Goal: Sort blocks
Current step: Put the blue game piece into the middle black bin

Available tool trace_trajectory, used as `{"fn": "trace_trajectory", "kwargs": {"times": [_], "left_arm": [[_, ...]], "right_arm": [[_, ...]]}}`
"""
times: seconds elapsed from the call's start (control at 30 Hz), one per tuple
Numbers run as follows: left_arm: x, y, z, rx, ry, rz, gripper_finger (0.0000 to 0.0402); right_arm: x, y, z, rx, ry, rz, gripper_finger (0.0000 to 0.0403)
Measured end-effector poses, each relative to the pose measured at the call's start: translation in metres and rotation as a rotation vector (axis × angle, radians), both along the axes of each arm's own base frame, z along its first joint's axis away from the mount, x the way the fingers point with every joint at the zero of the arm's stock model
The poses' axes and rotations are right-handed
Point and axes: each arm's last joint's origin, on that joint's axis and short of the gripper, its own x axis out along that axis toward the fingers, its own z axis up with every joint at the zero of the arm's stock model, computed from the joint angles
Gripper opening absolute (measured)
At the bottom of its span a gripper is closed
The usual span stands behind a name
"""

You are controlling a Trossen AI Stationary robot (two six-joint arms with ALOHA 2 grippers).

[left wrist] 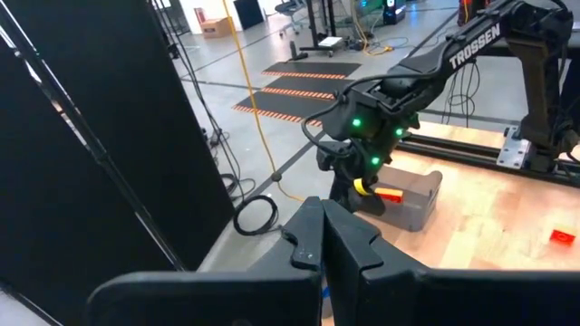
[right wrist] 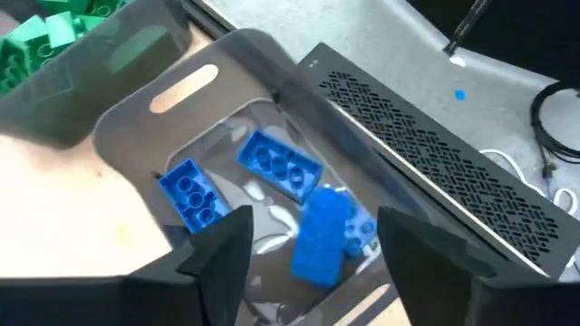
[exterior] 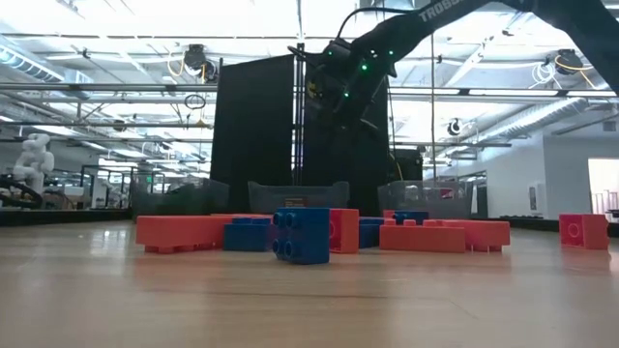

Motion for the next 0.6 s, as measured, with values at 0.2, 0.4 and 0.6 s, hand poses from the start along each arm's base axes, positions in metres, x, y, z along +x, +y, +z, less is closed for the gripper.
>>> {"fn": "trace_trajectory", "kwargs": {"times": [0.2,0.4,0.6], "left_arm": [[0.000,0.000,0.000,-0.013,-0.011,0.005,0.0000],[0.000,0.000,0.000,-0.019,-0.016,0.006,0.0000],[0.000,0.000,0.000,-0.019,-0.016,0.006,0.0000]], "right_arm": [[0.006,0.010,0.000,0.063,-0.035,0.107,0.0238],[0.031,0.080,0.002,0.164,-0.061,0.650,0.0227],[0.052,0.159,-0.024,0.036,0.134,1.001,0.0226]]}}
